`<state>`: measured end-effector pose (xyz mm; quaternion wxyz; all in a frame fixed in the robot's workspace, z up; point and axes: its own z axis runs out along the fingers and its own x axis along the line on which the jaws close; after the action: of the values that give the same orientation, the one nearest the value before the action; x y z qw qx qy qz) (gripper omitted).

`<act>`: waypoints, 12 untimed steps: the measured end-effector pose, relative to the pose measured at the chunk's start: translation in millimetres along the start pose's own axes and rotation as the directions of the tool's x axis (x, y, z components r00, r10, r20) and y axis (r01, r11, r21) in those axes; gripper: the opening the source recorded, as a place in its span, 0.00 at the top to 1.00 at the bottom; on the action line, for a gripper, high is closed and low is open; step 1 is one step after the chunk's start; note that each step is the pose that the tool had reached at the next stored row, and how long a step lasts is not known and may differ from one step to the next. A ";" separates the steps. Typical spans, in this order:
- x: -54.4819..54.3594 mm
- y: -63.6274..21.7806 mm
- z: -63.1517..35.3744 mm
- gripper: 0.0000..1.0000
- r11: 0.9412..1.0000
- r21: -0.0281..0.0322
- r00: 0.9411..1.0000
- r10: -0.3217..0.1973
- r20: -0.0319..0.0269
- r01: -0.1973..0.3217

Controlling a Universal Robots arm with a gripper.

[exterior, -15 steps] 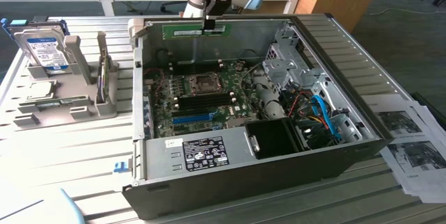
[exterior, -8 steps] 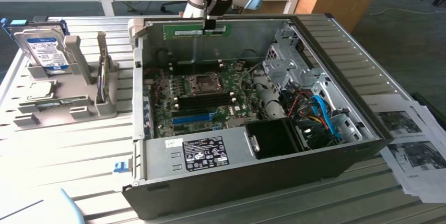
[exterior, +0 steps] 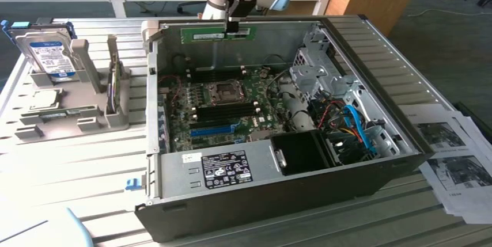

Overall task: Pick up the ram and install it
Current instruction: 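Pick up the ram and move it above insertion slot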

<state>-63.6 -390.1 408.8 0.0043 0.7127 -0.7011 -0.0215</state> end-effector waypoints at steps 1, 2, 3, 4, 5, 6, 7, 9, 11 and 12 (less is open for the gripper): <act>0.0 0.0 0.0 0.89 1.000 0.000 1.000 0.000 0.000 0.000; 0.0 0.0 0.0 0.89 1.000 0.000 1.000 0.000 0.000 0.000; 0.0 0.0 0.0 0.89 1.000 0.000 1.000 0.000 0.000 0.000; 0.0 0.0 0.2 0.89 1.000 0.000 1.000 0.000 0.000 0.000; 0.0 -0.1 0.9 0.89 1.000 0.000 1.000 0.000 0.000 0.000; 0.1 -0.1 1.8 0.89 1.000 0.000 1.000 0.000 0.000 0.000; 0.1 -0.1 2.7 0.89 1.000 0.000 1.000 0.000 0.000 0.000; 0.1 -0.2 4.6 0.89 1.000 0.001 1.000 0.000 0.000 0.000; 0.2 -0.2 6.8 0.89 1.000 0.001 1.000 0.000 0.000 0.000; 0.2 -0.3 8.0 0.89 1.000 0.001 1.000 0.000 0.000 0.000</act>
<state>-63.6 -390.1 400.7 0.0041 0.7128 -0.7011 -0.0213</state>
